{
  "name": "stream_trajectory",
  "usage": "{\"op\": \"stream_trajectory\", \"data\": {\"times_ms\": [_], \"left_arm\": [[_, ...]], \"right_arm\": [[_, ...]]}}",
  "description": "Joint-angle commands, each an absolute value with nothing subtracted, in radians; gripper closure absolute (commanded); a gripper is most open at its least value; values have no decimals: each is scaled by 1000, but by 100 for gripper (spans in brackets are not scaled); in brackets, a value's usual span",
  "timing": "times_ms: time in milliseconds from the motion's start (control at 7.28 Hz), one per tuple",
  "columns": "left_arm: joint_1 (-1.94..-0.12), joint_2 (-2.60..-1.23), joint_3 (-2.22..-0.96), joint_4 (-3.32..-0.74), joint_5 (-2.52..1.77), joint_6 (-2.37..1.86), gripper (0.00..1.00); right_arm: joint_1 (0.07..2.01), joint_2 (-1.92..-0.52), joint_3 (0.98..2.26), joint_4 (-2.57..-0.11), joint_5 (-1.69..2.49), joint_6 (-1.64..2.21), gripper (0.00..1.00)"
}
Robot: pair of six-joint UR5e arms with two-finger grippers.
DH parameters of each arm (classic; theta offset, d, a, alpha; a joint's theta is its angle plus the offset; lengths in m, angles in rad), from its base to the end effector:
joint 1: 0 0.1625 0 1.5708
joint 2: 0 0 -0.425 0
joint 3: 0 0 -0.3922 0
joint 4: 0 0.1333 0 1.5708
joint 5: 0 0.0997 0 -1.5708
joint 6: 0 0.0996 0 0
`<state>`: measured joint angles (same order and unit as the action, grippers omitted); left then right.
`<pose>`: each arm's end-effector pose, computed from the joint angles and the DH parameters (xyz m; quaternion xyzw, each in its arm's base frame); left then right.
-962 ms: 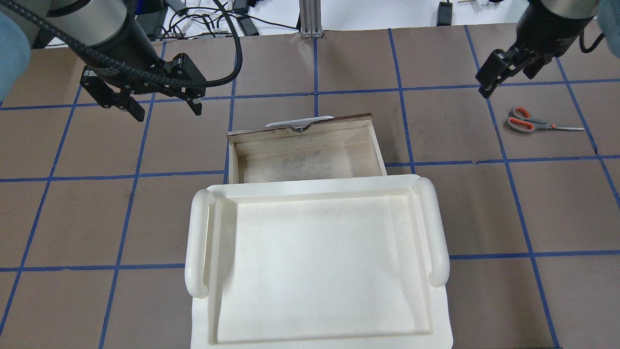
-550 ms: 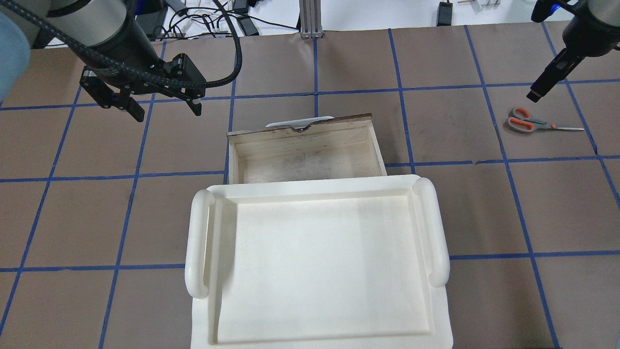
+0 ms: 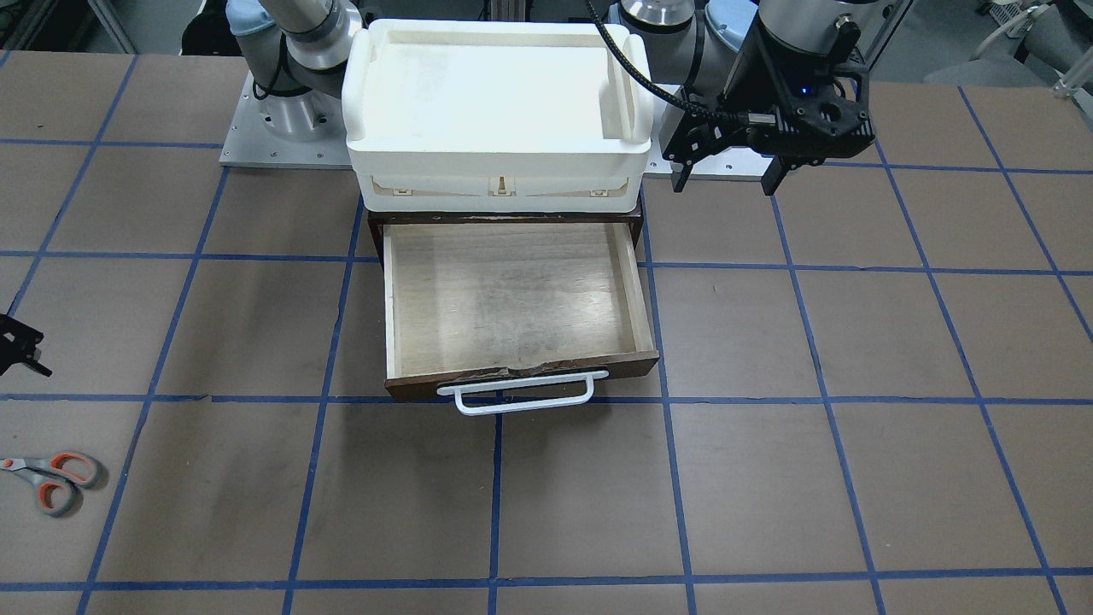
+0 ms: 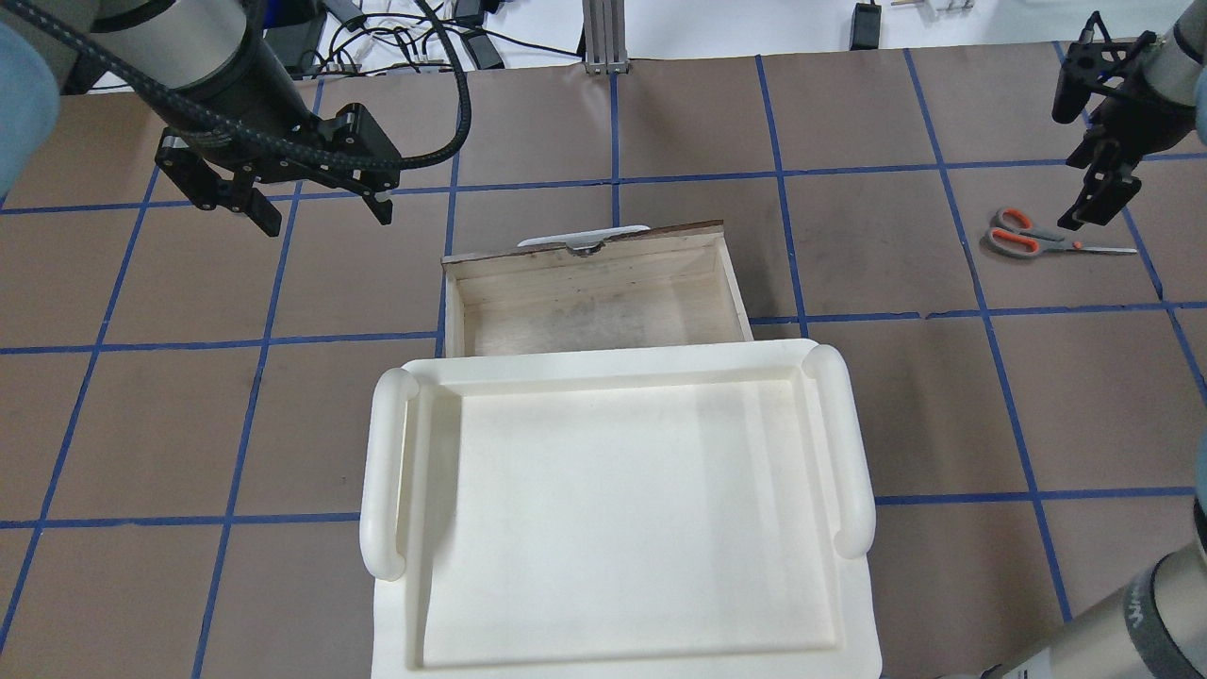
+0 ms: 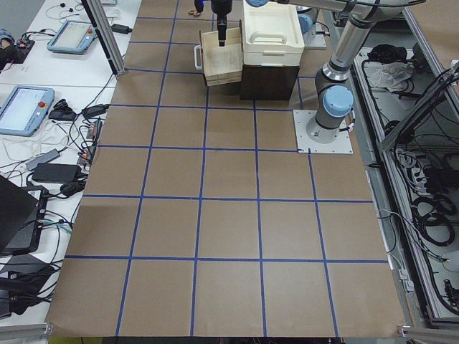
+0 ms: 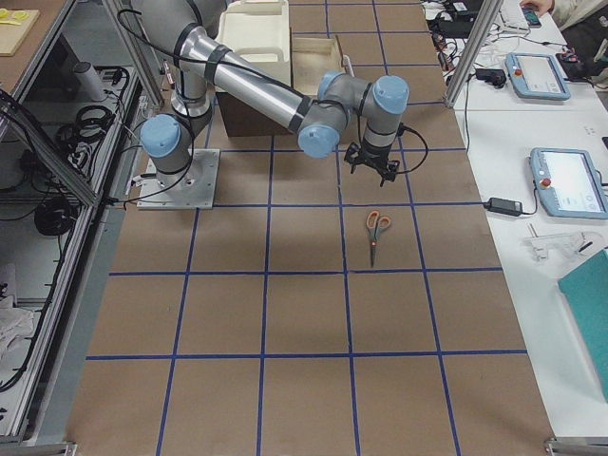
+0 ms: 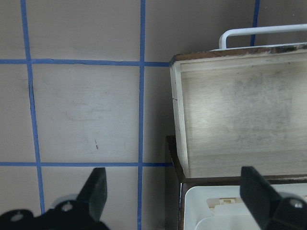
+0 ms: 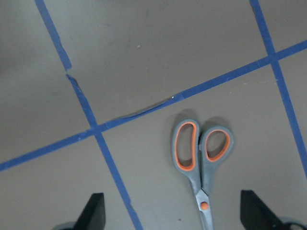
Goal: Put scissors in drawer and close it
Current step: 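Move the right gripper over the grey-and-orange scissors and lower it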
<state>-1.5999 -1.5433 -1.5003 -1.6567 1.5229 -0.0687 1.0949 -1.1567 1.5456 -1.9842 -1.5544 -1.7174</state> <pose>-0.1520 -0.4753 0.5274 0.0196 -0.9995 0.0049 0.0242 -0.1714 -0.6272 0.3058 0.5817 -0.8133 0.0129 0.0072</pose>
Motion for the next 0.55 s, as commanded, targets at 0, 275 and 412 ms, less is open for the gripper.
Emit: {"op": "stream_trajectory", "data": {"times_ms": [0, 275, 412], "left_arm": [[-1600, -1543, -1500, -1657, 1523, -69, 0], [-1600, -1543, -1500, -1657, 1522, -69, 0], [-1600, -1543, -1500, -1657, 1522, -69, 0]], "right_arm": [[1062, -1076, 1534, -2054, -1554, -1932, 0], [1055, -1037, 1534, -2113, -1558, -2019, 0], [1049, -1019, 1532, -2120, -1555, -2066, 0]]}}
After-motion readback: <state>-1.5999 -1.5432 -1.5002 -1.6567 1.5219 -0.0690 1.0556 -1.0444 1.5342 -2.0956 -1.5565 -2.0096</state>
